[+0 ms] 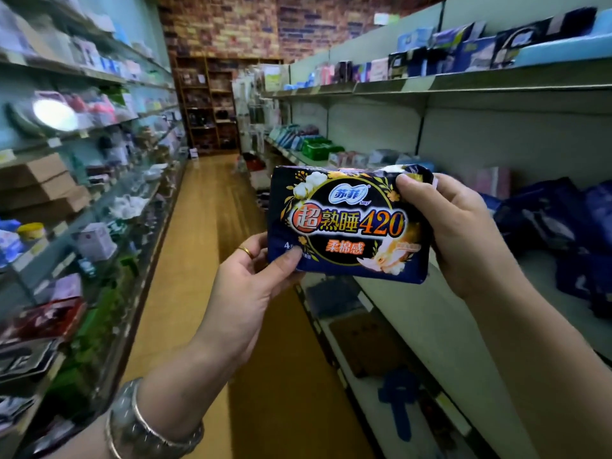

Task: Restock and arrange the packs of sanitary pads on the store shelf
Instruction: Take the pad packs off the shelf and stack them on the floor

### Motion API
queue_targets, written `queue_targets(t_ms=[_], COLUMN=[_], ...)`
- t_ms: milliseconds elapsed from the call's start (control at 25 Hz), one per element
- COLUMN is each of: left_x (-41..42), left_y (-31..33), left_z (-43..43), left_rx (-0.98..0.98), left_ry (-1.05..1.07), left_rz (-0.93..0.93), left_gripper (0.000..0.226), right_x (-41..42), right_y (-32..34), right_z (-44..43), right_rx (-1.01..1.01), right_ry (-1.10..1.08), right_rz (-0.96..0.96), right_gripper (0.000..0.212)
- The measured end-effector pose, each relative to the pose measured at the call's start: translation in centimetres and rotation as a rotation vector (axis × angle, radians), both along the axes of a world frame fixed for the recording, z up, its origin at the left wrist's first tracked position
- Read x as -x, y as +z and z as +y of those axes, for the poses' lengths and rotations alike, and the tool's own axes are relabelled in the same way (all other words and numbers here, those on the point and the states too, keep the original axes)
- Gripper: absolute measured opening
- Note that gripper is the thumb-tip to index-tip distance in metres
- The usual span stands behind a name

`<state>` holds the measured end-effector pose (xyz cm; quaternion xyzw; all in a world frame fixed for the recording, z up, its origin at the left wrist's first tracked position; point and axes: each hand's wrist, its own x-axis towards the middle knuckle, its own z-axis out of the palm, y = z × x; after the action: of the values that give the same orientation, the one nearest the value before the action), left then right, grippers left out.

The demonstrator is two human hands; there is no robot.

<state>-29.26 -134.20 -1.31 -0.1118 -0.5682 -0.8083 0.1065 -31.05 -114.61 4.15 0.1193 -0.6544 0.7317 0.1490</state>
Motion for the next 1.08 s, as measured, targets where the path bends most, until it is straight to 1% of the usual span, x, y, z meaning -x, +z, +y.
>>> queue_targets(t_ms=[160, 280, 520, 640, 720, 920, 1080], left_x=[5.6, 10.6, 20.3, 24.5, 26.6, 29.1, 28.3], left_y=[-0.5, -0.4, 1.1, 2.0, 2.2, 1.0, -0.1], left_z=[1.4, 1.9, 2.4, 2.9, 3.8, 9.1, 14.0], left_rx=[-0.027, -0.006, -0.035, -0.015, -0.015, -0.012, -0.01], left_ry=[-0.141, -0.266, -0.465, -0.56, -0.626, -0.817, -0.916], left_rz=[-0.017, -0.024, -0.023, -0.014, -0.003, -0.019, -0.026], left_gripper=[0.035, 0.033, 0.033, 0.032, 0.029, 0.029, 0.026], right_x=[3.0, 5.8, 12.1, 14.3, 14.9, 13.7, 11.0], right_y=[-0.3, -0.4, 0.9, 1.5, 1.5, 0.8, 0.3], right_z=[1.3, 1.7, 1.3, 1.2, 1.5, 4.3, 7.0], right_rx=[-0.029, -0.024, -0.031, -0.013, -0.012, -0.01, -0.042], right_ry=[-0.147, -0.291, -0.47, -0.558, -0.618, -0.779, -0.835], right_rz=[-0.012, 0.002, 0.019, 0.035, 0.032, -0.014, -0.061], right_gripper=[0.025, 0.02, 0.022, 0.022, 0.027, 0.025, 0.038])
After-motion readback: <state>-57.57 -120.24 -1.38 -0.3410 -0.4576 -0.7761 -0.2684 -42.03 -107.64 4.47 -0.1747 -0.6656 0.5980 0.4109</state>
